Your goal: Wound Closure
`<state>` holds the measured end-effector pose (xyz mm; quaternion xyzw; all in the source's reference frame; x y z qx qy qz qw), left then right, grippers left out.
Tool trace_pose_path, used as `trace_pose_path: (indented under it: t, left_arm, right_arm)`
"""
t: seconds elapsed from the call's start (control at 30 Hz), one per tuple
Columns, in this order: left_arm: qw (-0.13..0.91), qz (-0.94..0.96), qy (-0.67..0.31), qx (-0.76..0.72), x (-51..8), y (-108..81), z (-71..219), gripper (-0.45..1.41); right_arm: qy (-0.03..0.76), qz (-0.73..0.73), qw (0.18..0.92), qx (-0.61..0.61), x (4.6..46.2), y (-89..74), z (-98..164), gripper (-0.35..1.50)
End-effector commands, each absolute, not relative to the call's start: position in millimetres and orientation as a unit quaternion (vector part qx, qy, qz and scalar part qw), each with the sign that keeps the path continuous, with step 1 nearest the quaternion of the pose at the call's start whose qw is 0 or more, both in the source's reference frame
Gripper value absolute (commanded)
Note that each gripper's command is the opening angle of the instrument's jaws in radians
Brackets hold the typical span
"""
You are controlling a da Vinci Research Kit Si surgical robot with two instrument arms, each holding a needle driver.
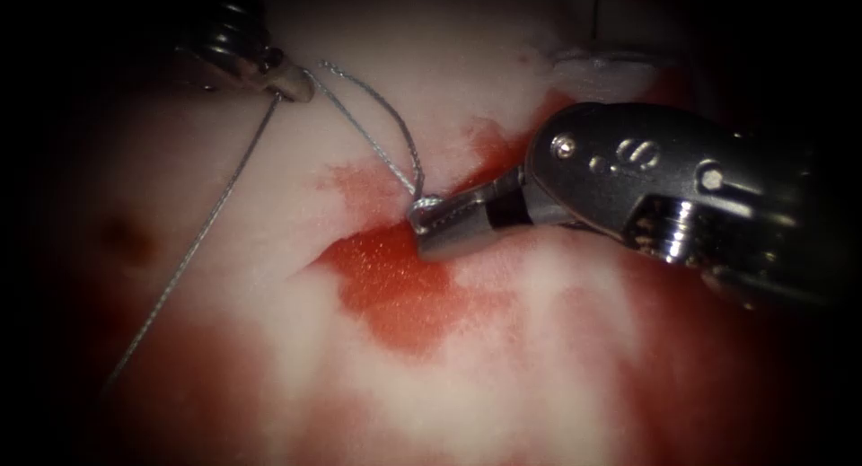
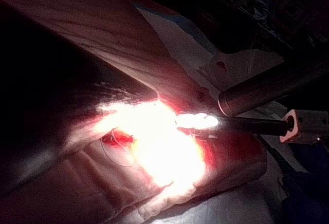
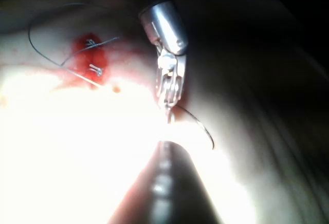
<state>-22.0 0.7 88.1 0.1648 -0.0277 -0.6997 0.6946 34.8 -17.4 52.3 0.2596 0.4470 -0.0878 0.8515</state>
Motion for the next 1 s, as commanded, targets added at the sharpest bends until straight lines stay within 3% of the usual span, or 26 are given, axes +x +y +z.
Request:
trace_pose_path:
  t: [0.03,0.67,1.0]
  left_arm:
    - [0.692,-0.703,-0.030,0.163,-22.5,2.1,87.9,-0.45]
    - [0.762,-0.645,-0.034,-0.040,-27.5,6.5,90.0,-0.45]
    - [0.774,-0.629,-0.018,-0.071,-27.2,7.1,91.7,-0.45]
  right_arm:
    - [0.449,-0.123,0.854,0.232,35.4,-16.3,52.1,-0.35]
    - [0.327,-0.455,0.823,0.093,36.3,-20.8,53.4,-0.35]
    - [0.248,-0.605,0.754,0.055,36.9,-22.1,51.0,-0.35]
